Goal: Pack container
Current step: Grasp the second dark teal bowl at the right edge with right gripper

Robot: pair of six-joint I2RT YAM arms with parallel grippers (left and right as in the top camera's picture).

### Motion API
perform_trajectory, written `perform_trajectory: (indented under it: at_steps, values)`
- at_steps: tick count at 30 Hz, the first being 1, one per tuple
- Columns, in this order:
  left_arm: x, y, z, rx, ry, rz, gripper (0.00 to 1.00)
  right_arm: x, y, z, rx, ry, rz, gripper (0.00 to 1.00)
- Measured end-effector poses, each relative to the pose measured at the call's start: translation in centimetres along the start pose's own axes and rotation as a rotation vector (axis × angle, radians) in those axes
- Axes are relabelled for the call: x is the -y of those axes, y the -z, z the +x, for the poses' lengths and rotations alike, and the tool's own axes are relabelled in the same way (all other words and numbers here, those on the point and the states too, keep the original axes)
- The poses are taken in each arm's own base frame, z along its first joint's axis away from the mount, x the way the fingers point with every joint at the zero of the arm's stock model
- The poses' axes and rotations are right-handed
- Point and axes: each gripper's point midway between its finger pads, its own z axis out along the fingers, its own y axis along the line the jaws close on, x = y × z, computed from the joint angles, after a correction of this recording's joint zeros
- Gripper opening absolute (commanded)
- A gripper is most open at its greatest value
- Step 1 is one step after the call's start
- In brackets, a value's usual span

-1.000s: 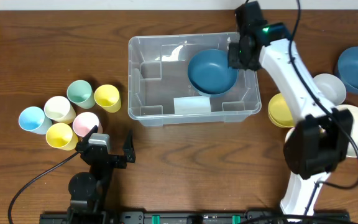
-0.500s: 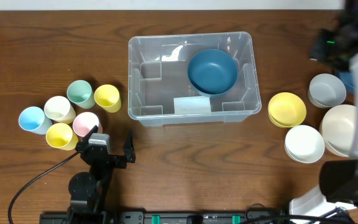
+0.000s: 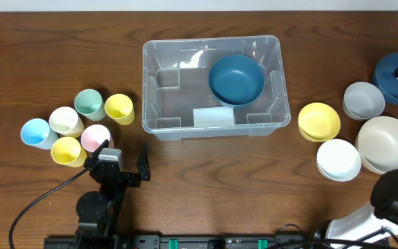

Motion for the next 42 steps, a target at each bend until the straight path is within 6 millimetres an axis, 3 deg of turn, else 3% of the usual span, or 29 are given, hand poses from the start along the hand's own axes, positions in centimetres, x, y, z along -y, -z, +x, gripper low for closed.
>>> perform_trajectory:
  at_steps: [6, 12, 25, 32, 39, 42]
  values:
    - [0.0, 0.0, 0.0, 0.000, 0.000, 0.000, 0.98, 4.8, -4.7, -1.2, -0.016, -0.141, 0.037, 0.49]
    - [0.0, 0.0, 0.0, 0.000, 0.000, 0.000, 0.98, 6.9, -8.1, -2.8, 0.009, -0.210, 0.001, 0.49]
    - [0.0, 0.0, 0.0, 0.000, 0.000, 0.000, 0.98, 6.3, -15.6, -3.5, -0.008, -0.166, -0.053, 0.49]
    - [0.0, 0.0, 0.0, 0.000, 0.000, 0.000, 0.98, 6.0, -17.3, -4.1, 0.012, -0.154, -0.074, 0.48]
    - [0.0, 0.0, 0.0, 0.000, 0.000, 0.000, 0.98, 5.8, -17.4, -4.8, 0.041, -0.128, -0.087, 0.32]
    - [0.0, 0.0, 0.0, 0.000, 0.000, 0.000, 0.98, 5.8, -17.4, -4.8, 0.041, -0.127, -0.087, 0.30]
